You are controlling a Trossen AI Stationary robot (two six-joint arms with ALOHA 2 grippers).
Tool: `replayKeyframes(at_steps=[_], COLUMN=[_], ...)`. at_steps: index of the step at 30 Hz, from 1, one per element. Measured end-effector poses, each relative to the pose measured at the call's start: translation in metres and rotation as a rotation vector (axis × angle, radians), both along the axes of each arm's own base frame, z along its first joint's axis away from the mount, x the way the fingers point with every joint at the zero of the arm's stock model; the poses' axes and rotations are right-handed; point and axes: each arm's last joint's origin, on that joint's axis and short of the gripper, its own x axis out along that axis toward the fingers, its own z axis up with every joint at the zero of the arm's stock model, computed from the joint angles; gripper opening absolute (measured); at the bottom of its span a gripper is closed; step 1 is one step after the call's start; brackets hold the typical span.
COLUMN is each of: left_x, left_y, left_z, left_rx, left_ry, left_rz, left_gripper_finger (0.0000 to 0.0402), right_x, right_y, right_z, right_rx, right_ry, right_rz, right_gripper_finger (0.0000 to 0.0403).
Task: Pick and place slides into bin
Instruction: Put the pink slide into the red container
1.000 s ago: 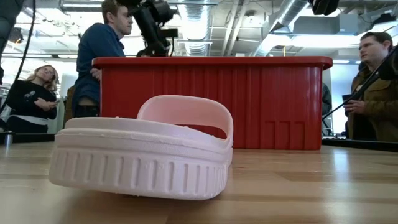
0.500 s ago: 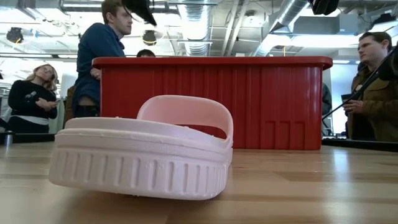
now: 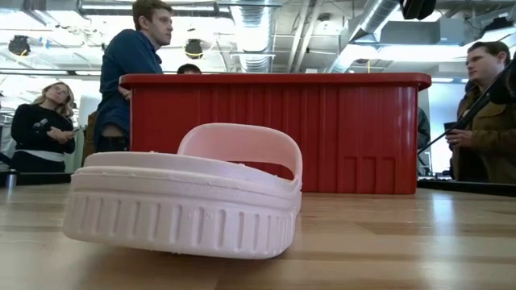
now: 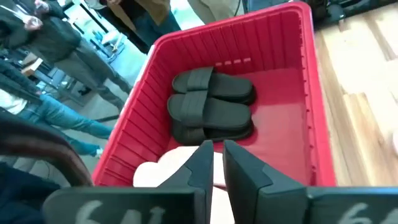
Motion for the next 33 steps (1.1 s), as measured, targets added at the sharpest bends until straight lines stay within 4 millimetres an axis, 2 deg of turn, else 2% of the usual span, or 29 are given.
replayKeyframes(at_steps=[9, 18, 27, 33], left_x=[-0.029, -0.051, -0.058, -0.049], left_y=[-0.026, -0.047, -0.062, -0.067], left_z=[-0.045, -0.07, -0.095, -0.121], left_rx=[-0.027, -0.08, -0.179, -0.287], left_ry=[-0.16, -0.331, -0.488, -0.538], left_rz=[0.006, -0.034, -0.148, -0.247], left_gripper_finger=[0.0005, 0.0004, 0.0004, 0.0004], right_x=[0.002, 0.004, 0.007, 0.02], right_y=[-0.005, -0.011, -0.017, -0.013], right_z=[0.001, 0.001, 0.004, 0.001], right_rx=[0.006, 0.007, 0.068, 0.043], right_ry=[-0.009, -0.01, -0.05, -0.081], right_rz=[-0.022, -0.056, -0.053, -0.017], right_gripper_finger=[0.0127, 0.0127, 0.0127, 0.0127])
